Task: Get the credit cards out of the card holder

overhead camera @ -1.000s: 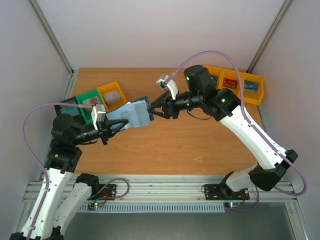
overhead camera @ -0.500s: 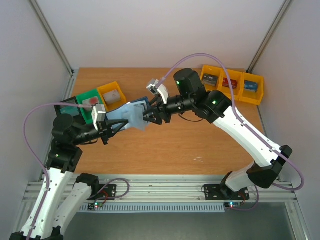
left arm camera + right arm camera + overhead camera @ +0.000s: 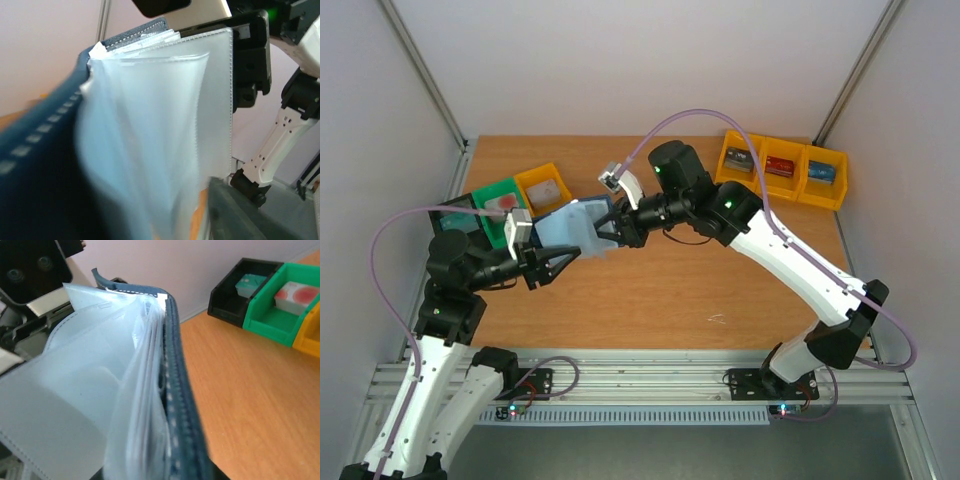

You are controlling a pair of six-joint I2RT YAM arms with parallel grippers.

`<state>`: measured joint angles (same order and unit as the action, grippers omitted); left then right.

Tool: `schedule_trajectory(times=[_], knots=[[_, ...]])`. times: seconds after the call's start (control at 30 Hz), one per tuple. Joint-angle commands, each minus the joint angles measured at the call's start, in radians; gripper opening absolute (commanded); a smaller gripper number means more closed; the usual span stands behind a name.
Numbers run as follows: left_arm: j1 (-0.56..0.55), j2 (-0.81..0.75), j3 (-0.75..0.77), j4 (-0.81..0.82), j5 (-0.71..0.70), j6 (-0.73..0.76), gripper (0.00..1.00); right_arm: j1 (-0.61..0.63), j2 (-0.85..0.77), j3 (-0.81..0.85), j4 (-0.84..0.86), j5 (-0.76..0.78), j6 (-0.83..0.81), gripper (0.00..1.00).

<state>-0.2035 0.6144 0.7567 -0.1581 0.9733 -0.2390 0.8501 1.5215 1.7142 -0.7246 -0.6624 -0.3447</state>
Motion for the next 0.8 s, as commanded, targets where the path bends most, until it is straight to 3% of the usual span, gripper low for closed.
schedule_trajectory(times=[0.0, 0.1, 0.3, 0.4, 0.6, 0.77], knots=[[-0.005, -0.012, -0.006, 0.052, -0.058, 0.001, 0.68, 0.013, 0.024, 0.045, 0.004, 0.071, 0.041, 0.05], [-0.005, -0.012, -0.005, 0.029, -0.136, 0.016, 0.98, 0.034, 0.049, 0.095, -0.069, 0.244, 0.076, 0.01], [-0.004, -0.010, -0.001, -0.019, -0.257, 0.057, 0.99, 0.143, 0.169, 0.298, -0.298, 0.718, 0.109, 0.01], [-0.005, -0.007, 0.003, -0.044, -0.338, 0.061, 0.99, 0.180, 0.204, 0.367, -0.357, 0.850, 0.109, 0.01], [-0.004, 0.008, -0.001, -0.062, -0.426, 0.008, 0.99, 0.196, 0.199, 0.377, -0.358, 0.787, 0.040, 0.01], [-0.001, 0.007, -0.012, -0.029, -0.365, -0.016, 0.99, 0.195, 0.171, 0.353, -0.355, 0.779, 0.013, 0.01]])
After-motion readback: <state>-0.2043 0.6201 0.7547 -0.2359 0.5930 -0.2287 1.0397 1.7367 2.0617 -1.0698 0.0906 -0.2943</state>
